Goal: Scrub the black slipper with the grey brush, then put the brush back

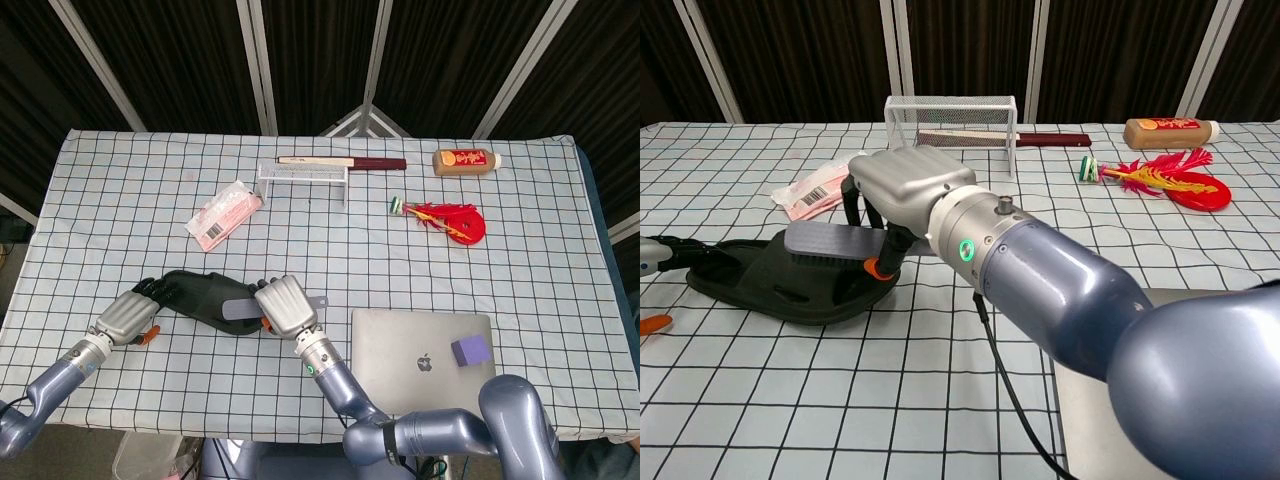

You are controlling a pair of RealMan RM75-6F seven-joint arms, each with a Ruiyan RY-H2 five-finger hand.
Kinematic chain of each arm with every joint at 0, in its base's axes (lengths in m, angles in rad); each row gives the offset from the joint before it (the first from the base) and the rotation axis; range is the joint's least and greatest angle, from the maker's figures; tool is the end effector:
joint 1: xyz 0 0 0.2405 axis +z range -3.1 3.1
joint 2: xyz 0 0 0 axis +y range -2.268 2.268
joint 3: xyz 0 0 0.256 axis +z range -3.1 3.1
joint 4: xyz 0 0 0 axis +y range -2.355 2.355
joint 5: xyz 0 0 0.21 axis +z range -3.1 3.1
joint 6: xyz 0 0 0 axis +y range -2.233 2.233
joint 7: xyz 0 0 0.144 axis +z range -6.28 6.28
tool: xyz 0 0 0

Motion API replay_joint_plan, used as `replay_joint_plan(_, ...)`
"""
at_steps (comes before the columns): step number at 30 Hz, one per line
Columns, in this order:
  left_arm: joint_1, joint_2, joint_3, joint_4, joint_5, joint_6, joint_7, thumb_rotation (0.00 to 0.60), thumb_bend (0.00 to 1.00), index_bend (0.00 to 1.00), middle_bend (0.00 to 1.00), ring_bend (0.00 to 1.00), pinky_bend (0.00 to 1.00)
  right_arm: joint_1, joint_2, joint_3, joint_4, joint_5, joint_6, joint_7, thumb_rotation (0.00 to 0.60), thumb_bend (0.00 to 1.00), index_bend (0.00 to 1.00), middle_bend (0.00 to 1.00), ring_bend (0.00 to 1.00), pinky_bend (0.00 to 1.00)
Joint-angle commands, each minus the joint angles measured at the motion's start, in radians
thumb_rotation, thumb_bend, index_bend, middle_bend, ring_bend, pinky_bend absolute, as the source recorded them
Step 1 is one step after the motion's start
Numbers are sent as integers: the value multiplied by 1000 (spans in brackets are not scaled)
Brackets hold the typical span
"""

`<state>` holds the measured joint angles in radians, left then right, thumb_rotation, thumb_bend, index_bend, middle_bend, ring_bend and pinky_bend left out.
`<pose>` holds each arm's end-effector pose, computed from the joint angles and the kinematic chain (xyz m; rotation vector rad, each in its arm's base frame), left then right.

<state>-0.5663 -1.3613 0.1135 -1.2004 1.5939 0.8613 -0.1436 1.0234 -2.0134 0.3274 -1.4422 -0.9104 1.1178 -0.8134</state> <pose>-0.3109 0.2881 0.0279 -2.1087 -0.9578 -0.5335 0.0280 -0.3011 -0.1111 1.9595 -0.7948 1.0845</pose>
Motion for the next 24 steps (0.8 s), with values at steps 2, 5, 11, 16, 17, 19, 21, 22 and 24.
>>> replay_joint_plan(2,-3,1,3,-13,6,5,1,600,623,0,53,0,7,21,-41,15,33,8,6,-13,600,715,685,653,560,621)
replay_joint_plan(5,-5,2,6,-23,9,8,0,600,623,0,53,0,7,32,-64,22,66,10,3,-13,600,717,685,653,560,621)
replay_joint_plan(11,-12,1,11,-46,23,16,-2,600,623,0,52,0,7,39,-91,22,149,1,-14,14,600,719,685,653,560,621)
replay_joint_plan(16,-18,1,14,-55,26,14,0,600,622,0,52,0,7,41,-105,20,210,-7,-19,22,600,718,685,653,560,621)
replay_joint_plan(17,-19,1,13,-57,25,13,0,600,622,0,52,0,7,42,-107,18,219,-9,-18,17,600,718,685,653,560,621)
replay_joint_plan(19,-21,2,13,-60,24,13,2,600,623,0,52,0,7,43,-114,10,239,-15,-13,3,600,719,684,653,560,621)
replay_joint_plan(21,-22,3,15,-62,23,13,6,600,623,0,52,0,7,42,-117,-1,257,-19,-8,-15,600,718,684,653,560,621)
replay_joint_plan(22,-22,4,15,-63,22,12,8,600,623,0,52,0,7,41,-118,-8,266,-21,-6,-27,600,718,684,653,560,621)
replay_joint_plan(24,-22,6,16,-66,20,11,11,600,623,0,52,0,7,38,-119,-20,281,-21,-5,-49,600,719,685,653,560,621)
